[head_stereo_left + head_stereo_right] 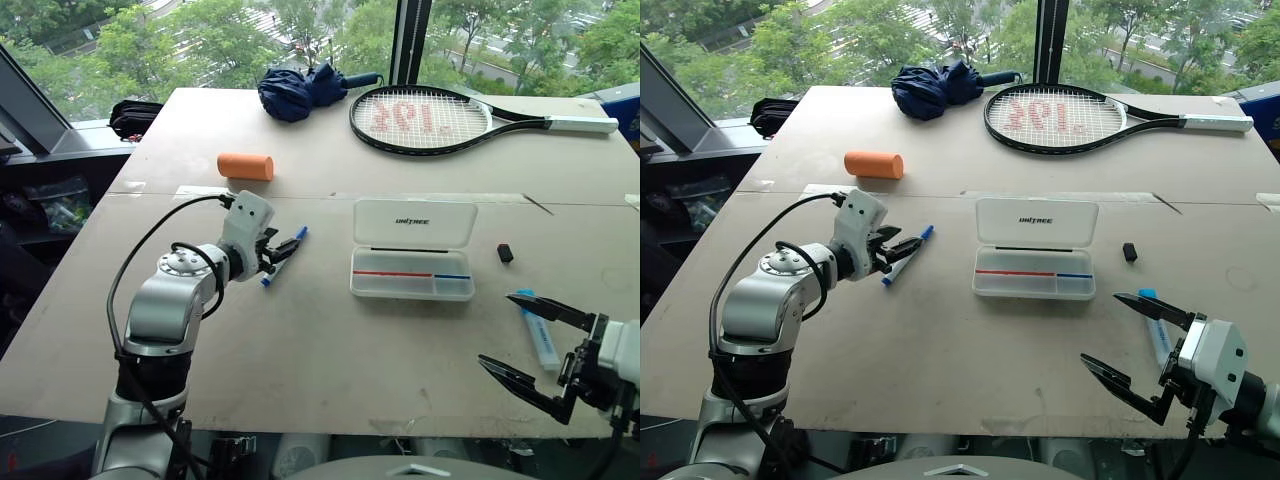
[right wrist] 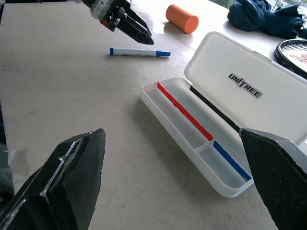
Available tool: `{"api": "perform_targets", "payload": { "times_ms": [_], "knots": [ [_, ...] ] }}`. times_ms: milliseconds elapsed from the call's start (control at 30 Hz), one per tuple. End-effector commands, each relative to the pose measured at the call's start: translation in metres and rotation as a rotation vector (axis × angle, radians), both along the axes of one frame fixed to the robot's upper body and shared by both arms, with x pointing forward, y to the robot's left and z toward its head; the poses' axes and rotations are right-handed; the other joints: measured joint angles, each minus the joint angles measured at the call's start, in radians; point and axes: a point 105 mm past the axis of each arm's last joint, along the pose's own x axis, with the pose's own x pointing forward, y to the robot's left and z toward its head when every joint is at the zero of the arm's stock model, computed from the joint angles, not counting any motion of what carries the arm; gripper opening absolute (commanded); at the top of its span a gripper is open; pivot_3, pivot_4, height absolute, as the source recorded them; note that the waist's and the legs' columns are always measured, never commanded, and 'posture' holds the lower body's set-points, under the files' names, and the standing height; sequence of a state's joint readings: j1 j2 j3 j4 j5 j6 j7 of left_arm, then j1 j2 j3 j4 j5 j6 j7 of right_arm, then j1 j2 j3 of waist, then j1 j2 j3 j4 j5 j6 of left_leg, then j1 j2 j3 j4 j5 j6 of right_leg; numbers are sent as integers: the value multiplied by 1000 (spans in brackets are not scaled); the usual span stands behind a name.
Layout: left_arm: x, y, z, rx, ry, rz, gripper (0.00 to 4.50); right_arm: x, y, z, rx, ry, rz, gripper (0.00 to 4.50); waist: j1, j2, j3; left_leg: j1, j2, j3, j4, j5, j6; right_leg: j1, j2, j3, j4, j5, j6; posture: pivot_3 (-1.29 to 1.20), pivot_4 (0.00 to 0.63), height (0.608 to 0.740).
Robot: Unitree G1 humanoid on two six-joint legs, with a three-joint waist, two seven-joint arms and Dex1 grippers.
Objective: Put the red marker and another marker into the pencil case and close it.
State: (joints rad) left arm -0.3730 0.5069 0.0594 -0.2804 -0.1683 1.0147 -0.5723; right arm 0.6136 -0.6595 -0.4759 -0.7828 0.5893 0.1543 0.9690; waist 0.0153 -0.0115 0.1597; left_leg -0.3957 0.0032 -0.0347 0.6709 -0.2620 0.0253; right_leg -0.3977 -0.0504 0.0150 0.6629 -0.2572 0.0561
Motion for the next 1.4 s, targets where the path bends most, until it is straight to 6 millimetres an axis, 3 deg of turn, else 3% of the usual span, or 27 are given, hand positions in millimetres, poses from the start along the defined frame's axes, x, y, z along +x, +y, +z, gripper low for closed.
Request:
{"api": "perform_targets", "payload": {
  "times_ms": [33, 200, 267, 367, 433, 500, 567, 733, 867, 1100, 1300, 1400],
  "knots": [
    [0, -3, -15, 34, 21, 22, 2186, -1, 2, 5, 1, -17, 11, 4500, -1, 0, 0, 0, 0, 0, 0, 0, 0, 0, 0, 0, 0, 0, 0, 0, 150, 730],
    [-10, 4, -35, 76, 56, 30, 65, -1, 2, 6, 4, -21, 1, 4500, -1, 1, -2, 1, 0, 0, -1, 0, 0, 0, -1, 1, 0, 0, 0, 0, 150, 730],
    [-10, 6, -30, 68, 29, 14, 65, -2, 3, 5, 6, -19, -2, 4500, -1, 2, -3, 1, 0, 1, -1, 0, 0, 0, -2, 1, 0, 0, 0, 0, 150, 730],
    [-9, -2, 6, -56, -81, -121, 65, -2, 3, 3, 15, -13, -15, 4500, -2, 2, -3, 1, 0, 1, -1, 0, 0, 0, -2, 1, 0, 0, 0, 0, 150, 730],
    [-27, -22, 28, -142, -39, -392, 65, -3, 1, 1, 17, -5, -31, 4500, -1, 2, -3, 0, 0, 0, -1, 0, 0, 0, -2, 1, 0, 0, -1, 0, 150, 730],
    [-51, -39, 34, -126, 72, -656, 65, -3, -2, -1, 15, -2, -49, 4500, 0, -1, -1, 0, 0, 0, -1, 0, 0, -1, -2, 0, 0, 0, -1, 0, 150, 730],
    [-61, -48, 34, -57, 146, -828, 65, -3, -4, -2, 13, -4, -64, 4500, 2, 0, -1, -1, 0, 0, -1, 0, 0, -1, -1, -1, -1, 0, -1, 0, 150, 730],
    [-28, -99, 50, 13, 103, -955, 65, -7, -12, -2, 0, -5, -113, 4500, 11, 0, -2, -1, -3, 1, 2, 0, 0, 1, -2, 0, -2, 0, 0, 0, 150, 730],
    [-13, -144, 43, 85, 96, -1037, 65, -14, -17, -1, -18, -8, -153, 4500, 0, 0, -1, -2, -6, 1, 2, -1, 1, 1, -1, 0, -1, 0, 0, 0, 150, 730],
    [16, -184, 29, 193, 20, -1058, 65, -20, -17, 0, -21, -9, -184, 4500, -17, 0, -1, -1, -4, 0, 0, -1, 2, 0, 1, 0, 0, -1, 1, 0, 150, 730],
    [28, -191, 22, 257, 14, -1068, 65, -26, -19, -2, -28, -2, -207, 4500, -15, 0, 0, -1, -5, 1, 0, -1, 2, -1, 1, 1, -1, -1, 1, 0, 150, 730],
    [28, -192, 27, 235, 2, -1080, 1291, -27, -20, -3, -26, 3, -221, 4500, -14, 0, 0, -2, -5, 1, 0, -1, 2, -1, 1, 1, -1, -1, 1, 0, 150, 730]
  ]
}}
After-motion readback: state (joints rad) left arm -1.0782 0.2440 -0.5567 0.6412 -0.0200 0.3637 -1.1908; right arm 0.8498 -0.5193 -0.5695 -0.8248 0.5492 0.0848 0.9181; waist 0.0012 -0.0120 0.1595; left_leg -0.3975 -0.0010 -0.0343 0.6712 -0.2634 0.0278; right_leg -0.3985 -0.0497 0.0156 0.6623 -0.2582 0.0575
